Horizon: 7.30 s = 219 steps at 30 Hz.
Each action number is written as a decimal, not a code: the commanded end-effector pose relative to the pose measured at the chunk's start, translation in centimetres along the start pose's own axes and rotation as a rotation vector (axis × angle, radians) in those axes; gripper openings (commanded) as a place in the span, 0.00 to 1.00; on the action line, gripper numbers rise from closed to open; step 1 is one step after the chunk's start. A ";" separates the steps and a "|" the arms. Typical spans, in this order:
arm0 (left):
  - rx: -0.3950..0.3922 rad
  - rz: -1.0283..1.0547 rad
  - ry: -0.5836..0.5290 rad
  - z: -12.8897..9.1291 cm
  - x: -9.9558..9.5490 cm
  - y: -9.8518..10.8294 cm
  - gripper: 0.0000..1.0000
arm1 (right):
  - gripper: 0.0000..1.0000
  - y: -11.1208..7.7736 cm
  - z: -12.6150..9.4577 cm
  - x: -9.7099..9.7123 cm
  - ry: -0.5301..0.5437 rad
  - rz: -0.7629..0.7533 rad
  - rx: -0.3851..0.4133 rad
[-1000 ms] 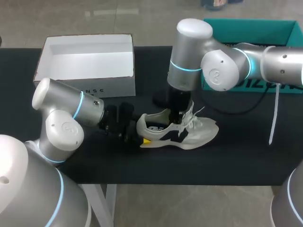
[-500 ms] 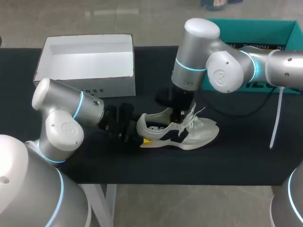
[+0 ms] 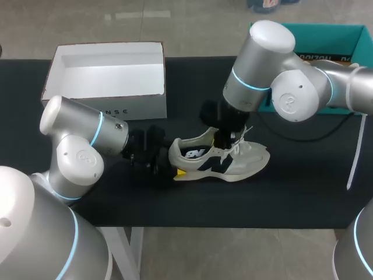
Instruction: Take the shoe out of the shoebox, open the shoe tongue, remove and reinsert the insole, then place the shoe into the shoebox
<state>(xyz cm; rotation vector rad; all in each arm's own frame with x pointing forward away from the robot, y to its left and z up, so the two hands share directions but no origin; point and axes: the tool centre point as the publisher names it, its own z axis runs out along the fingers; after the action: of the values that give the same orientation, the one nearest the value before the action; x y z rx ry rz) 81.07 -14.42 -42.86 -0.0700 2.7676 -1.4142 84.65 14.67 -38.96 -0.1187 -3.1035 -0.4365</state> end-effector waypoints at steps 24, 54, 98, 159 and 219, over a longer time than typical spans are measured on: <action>-0.003 0.000 0.001 0.0 0.2 0.3 0.00 | 0.00 2.4 -1.8 -1.9 -0.102 -0.031 -0.327; -0.003 0.000 0.001 0.0 0.2 0.3 0.00 | 0.00 0.8 -6.2 -1.2 -0.126 -0.142 -0.358; -0.003 0.000 0.001 0.0 0.2 0.3 0.00 | 0.00 7.9 -7.9 -5.2 -0.191 -0.236 -0.657; -0.003 0.000 0.001 0.0 0.2 0.3 0.00 | 0.00 8.5 -23.6 -7.9 -0.361 -0.337 -0.985; -0.003 0.000 0.001 0.0 0.2 0.3 0.00 | 0.00 7.6 -35.1 14.0 -0.183 0.588 -1.045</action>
<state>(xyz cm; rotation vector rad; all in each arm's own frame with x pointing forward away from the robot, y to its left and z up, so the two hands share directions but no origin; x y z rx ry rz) 80.92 -14.27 -42.94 -0.0681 2.7702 -1.4137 72.82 14.23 -2.66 -0.9951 -2.3927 -1.9455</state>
